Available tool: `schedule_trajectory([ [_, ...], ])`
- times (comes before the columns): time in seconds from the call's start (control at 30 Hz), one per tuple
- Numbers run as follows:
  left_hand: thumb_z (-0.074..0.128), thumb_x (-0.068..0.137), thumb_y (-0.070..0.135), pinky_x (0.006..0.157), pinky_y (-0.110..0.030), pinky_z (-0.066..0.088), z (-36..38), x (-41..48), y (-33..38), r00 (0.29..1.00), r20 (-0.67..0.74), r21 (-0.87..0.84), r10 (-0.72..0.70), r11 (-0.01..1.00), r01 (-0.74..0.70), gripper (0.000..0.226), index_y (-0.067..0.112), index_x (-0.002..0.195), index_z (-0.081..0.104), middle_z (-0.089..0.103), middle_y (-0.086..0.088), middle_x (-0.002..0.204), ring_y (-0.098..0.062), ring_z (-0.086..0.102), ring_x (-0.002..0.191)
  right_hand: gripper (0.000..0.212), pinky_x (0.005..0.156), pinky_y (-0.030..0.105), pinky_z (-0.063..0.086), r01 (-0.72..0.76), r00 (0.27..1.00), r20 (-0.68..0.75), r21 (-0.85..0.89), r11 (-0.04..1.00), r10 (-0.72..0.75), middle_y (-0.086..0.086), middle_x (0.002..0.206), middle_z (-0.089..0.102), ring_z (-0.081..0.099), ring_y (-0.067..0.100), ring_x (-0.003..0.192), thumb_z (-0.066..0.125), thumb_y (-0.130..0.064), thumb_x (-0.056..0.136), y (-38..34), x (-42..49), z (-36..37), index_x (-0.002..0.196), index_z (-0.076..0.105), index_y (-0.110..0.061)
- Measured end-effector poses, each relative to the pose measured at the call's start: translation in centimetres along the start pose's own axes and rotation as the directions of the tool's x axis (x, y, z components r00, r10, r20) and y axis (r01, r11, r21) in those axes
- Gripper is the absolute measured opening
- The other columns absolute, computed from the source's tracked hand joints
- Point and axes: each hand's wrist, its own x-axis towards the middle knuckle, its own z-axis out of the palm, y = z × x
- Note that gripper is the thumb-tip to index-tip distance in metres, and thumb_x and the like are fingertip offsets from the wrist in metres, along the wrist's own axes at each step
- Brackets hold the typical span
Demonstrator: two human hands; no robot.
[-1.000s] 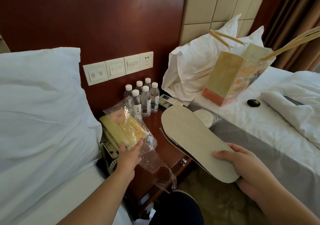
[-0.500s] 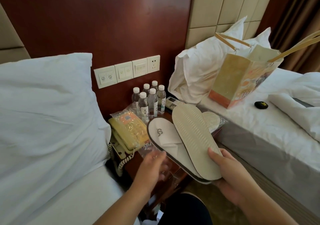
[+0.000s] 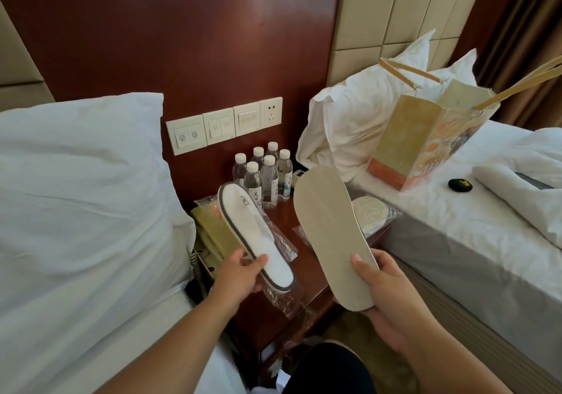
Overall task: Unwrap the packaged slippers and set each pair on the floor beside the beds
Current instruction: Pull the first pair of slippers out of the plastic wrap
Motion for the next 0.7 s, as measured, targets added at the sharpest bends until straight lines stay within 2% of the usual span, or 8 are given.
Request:
schedule_trajectory([
  [0.1, 0.078, 0.084, 0.030, 0.054, -0.035, 0.061, -1.1, 1.8, -1.4, 0.998, -0.058, 0.185, -0.016, 0.982, 0.027, 0.035, 0.002, 0.102, 0.066, 0.075, -0.013, 0.082, -0.018, 0.069, 0.059, 0.033, 0.066, 0.043, 0.057, 0.001, 1.000, 0.004, -0.038, 0.999, -0.001, 0.014, 0.115, 0.065, 0.064, 0.038, 0.100, 0.059, -0.003, 0.093, 0.4, 1.0, 0.1, 0.119, 0.056, -0.023],
  [0.2, 0.077, 0.084, 0.038, 0.048, -0.031, 0.055, -1.8, 3.0, -2.6, 0.995, -0.088, 0.336, -0.039, 0.940, 0.067, 0.039, 0.001, 0.084, 0.064, 0.073, -0.010, 0.071, -0.016, 0.062, 0.045, 0.040, 0.062, 0.039, 0.055, 0.014, 1.000, 0.015, -0.080, 0.997, -0.013, 0.013, 0.114, 0.066, 0.063, 0.038, 0.099, 0.055, 0.005, 0.090, 0.8, 1.8, 0.6, 0.116, 0.057, -0.025],
  [0.33, 0.062, 0.087, 0.058, 0.052, -0.026, 0.050, -1.8, 3.6, -3.1, 0.995, -0.085, 0.560, -0.048, 0.824, 0.087, 0.050, 0.010, 0.071, 0.058, 0.072, -0.005, 0.063, -0.016, 0.062, 0.044, 0.042, 0.065, 0.040, 0.057, 0.053, 0.999, 0.016, -0.164, 0.985, -0.051, 0.004, 0.110, 0.067, 0.064, 0.033, 0.098, 0.058, 0.003, 0.090, 1.4, 2.8, 1.7, 0.112, 0.060, -0.032],
  [0.43, 0.046, 0.088, 0.071, 0.060, -0.032, 0.052, -1.7, 3.6, -2.8, 0.997, -0.068, 0.733, 0.043, 0.680, 0.021, 0.066, 0.013, 0.056, 0.050, 0.064, -0.003, 0.053, -0.018, 0.061, 0.047, 0.042, 0.065, 0.030, 0.055, 0.143, 0.989, 0.006, -0.367, 0.919, -0.151, -0.006, 0.109, 0.067, 0.064, 0.018, 0.093, 0.058, -0.005, 0.093, 1.5, 3.3, 2.9, 0.115, 0.060, -0.040],
  [0.5, 0.045, 0.089, 0.070, 0.055, -0.032, 0.042, -1.7, 3.2, -2.3, 0.992, -0.060, 0.729, 0.110, 0.684, -0.032, 0.066, 0.014, 0.054, 0.040, 0.048, -0.001, 0.050, -0.019, 0.051, 0.049, 0.042, 0.052, 0.019, 0.052, 0.213, 0.973, 0.028, -0.500, 0.839, -0.230, -0.009, 0.103, 0.065, 0.063, 0.012, 0.079, 0.055, -0.007, 0.096, 1.6, 3.8, 3.8, 0.120, 0.058, -0.041],
  [0.57, 0.050, 0.090, 0.064, 0.053, -0.033, 0.039, -1.7, 2.8, -1.9, 0.987, -0.058, 0.689, 0.153, 0.721, -0.072, 0.060, 0.015, 0.056, 0.041, 0.045, 0.000, 0.052, -0.018, 0.048, 0.052, 0.043, 0.049, 0.016, 0.050, 0.264, 0.957, 0.049, -0.559, 0.786, -0.287, -0.010, 0.101, 0.064, 0.064, 0.014, 0.073, 0.051, -0.007, 0.098, 2.1, 4.4, 4.9, 0.127, 0.057, -0.039],
  [0.63, 0.055, 0.089, 0.058, 0.059, -0.036, 0.048, -1.8, 2.5, -1.6, 0.983, -0.056, 0.625, 0.176, 0.774, -0.103, 0.054, 0.012, 0.061, 0.050, 0.056, -0.004, 0.058, -0.020, 0.056, 0.056, 0.047, 0.061, 0.020, 0.054, 0.292, 0.946, 0.067, -0.601, 0.744, -0.317, -0.009, 0.111, 0.065, 0.067, 0.015, 0.085, 0.047, -0.008, 0.099, 2.8, 5.2, 6.3, 0.136, 0.053, -0.037],
  [0.7, 0.057, 0.088, 0.055, 0.063, -0.036, 0.052, -2.1, 2.1, -1.3, 0.979, -0.046, 0.588, 0.199, 0.797, -0.134, 0.047, 0.012, 0.068, 0.058, 0.066, -0.006, 0.066, -0.021, 0.063, 0.063, 0.055, 0.080, 0.029, 0.056, 0.321, 0.933, 0.124, -0.709, 0.628, -0.338, -0.009, 0.130, 0.059, 0.063, 0.014, 0.107, 0.044, -0.005, 0.097, 3.7, 6.1, 7.8, 0.144, 0.045, -0.035],
])
